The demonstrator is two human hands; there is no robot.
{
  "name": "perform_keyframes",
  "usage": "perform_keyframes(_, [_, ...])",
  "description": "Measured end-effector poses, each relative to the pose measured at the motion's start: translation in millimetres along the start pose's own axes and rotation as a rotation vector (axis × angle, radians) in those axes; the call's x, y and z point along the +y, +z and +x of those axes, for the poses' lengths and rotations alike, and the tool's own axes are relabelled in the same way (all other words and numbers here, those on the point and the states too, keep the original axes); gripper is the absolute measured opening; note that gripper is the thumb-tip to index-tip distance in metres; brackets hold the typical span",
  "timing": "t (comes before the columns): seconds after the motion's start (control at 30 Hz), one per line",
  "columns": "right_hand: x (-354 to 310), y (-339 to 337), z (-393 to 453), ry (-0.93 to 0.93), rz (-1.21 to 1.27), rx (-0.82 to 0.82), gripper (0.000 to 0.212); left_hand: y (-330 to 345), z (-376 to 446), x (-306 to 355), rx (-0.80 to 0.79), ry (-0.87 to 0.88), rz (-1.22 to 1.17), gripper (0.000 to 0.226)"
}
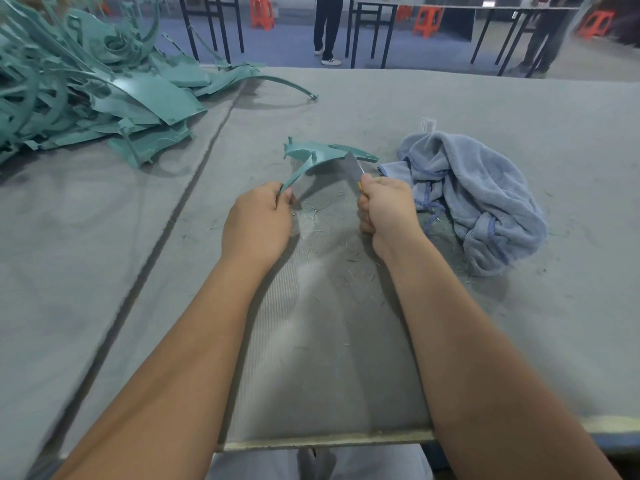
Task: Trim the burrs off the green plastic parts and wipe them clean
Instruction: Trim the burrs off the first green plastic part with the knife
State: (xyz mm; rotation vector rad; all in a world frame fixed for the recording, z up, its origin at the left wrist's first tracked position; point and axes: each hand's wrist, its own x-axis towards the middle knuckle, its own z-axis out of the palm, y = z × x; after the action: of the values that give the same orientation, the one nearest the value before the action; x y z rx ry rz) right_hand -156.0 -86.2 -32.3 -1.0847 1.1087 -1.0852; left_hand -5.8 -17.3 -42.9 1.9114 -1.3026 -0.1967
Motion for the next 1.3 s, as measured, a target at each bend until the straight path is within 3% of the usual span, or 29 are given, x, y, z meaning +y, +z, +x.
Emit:
perform_keyframes(0.1, [-0.6, 0.7, -0.1, 0.027, -0.028, -0.055, 0.034, -0.1, -0.6, 0.7, -0.01, -0.005, -0.01, 0.027])
perform_keyframes(0.23, [-1.3, 1.1, 6.6, 0.084, 0.065, 0.03, 0.042, -2.2, 2.0, -1.4, -0.009, -0.013, -0.1, 0.028])
perform_keyframes(0.37, [0.8, 0.3, 6.2, 0.067, 0.008, -0.051, 0.033, -1.9, 4.2, -1.7, -0.021, -0.016, -0.115, 0.029])
perform_keyframes(0.47, [1.6, 1.9, 6.1, 0.04, 0.005, 0.086, 0.039, -1.5, 3.5, -2.0, -0.028, -0.017, -0.101, 0.03])
perform_keyframes(0.67, [1.4, -4.9, 3.5, -0.344, -0.562, 0.377, 0.012, -0.5, 3.9, -2.2, -0.027, -0.015, -0.099, 0.032])
perform_keyframes(0.73, [0.7, -14.1, 5.7, -0.391, -0.757, 0.433, 0.02, 0.4, 2.4, -1.9, -0.029, -0.009, -0.079, 0.029])
perform_keyframes(0.97, [5.8, -12.9, 5.0, -0.454, -0.938, 0.205, 0.02, 2.3, 0.7, -0.4, -0.054, 0.015, 0.034, 0.029])
perform_keyframes(1.1, [2.7, -11.8, 7.0, -0.405, -0.674, 0.333, 0.017, 0.9, 1.3, -0.2, -0.06, 0.006, -0.001, 0.029])
perform_keyframes(1.17, [2.4, -15.4, 9.5, -0.338, -0.666, 0.42, 0.021, -0.3, 1.0, -0.6, -0.068, 0.005, -0.02, 0.032])
perform_keyframes(1.23, [4.5, -16.4, 10.9, -0.318, -0.755, 0.396, 0.023, -0.9, 0.8, -1.2, -0.086, 0.003, -0.041, 0.033])
perform_keyframes(1.3, [6.9, -11.0, 9.2, -0.381, -0.794, 0.273, 0.023, -0.3, -0.4, -0.9, -0.115, 0.012, -0.027, 0.031])
